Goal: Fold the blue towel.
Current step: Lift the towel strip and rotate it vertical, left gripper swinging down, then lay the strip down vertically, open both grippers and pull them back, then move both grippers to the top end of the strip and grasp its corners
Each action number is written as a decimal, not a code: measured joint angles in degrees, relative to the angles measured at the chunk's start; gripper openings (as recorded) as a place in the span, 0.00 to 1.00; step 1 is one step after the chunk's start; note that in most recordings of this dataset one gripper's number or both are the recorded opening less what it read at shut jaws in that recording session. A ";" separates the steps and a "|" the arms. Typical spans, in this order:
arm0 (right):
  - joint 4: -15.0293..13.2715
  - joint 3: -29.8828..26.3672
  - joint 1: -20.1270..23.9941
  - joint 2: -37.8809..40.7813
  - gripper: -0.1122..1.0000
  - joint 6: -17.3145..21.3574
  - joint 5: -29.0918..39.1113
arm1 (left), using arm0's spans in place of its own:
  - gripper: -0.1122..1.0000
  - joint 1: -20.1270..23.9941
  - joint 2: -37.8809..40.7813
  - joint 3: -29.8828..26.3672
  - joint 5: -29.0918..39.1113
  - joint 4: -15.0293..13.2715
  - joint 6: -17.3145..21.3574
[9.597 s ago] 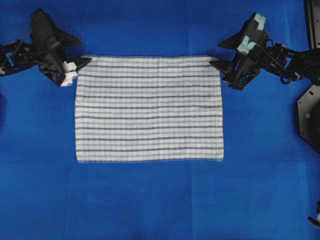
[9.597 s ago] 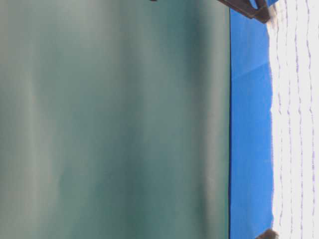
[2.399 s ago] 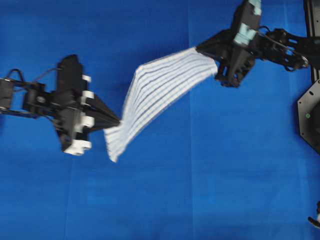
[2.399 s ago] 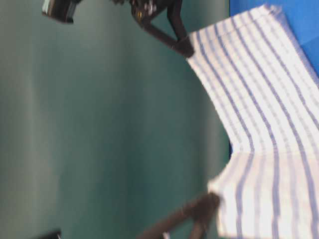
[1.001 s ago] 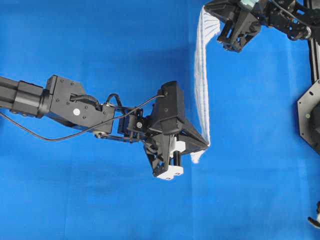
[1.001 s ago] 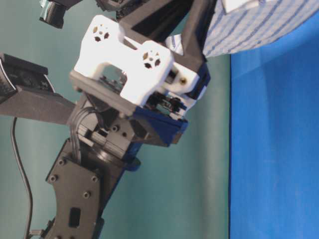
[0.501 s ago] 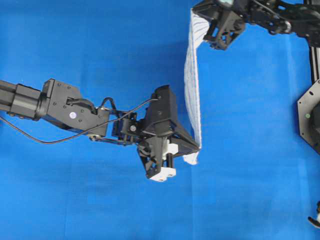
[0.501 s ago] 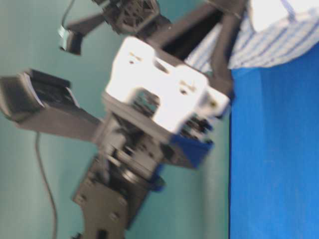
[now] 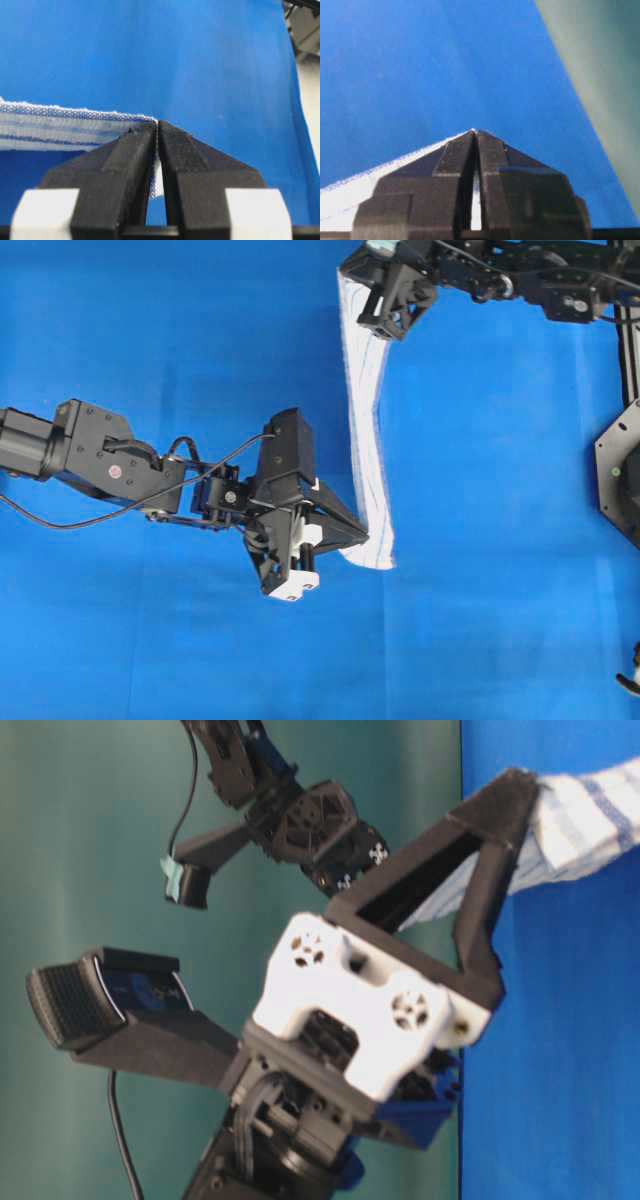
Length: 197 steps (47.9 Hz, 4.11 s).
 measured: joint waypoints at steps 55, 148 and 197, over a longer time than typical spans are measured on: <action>-2.81 -8.26 2.20 7.29 0.89 -0.09 0.97 | 0.65 -2.72 -4.92 6.77 0.70 -0.09 -0.09; 3.78 22.06 3.87 -20.30 0.86 1.14 -4.57 | 0.65 29.44 -16.79 17.93 1.85 0.53 23.64; 5.45 9.32 -2.81 9.14 0.71 1.41 -16.26 | 0.58 39.99 12.30 3.87 -7.56 0.62 23.64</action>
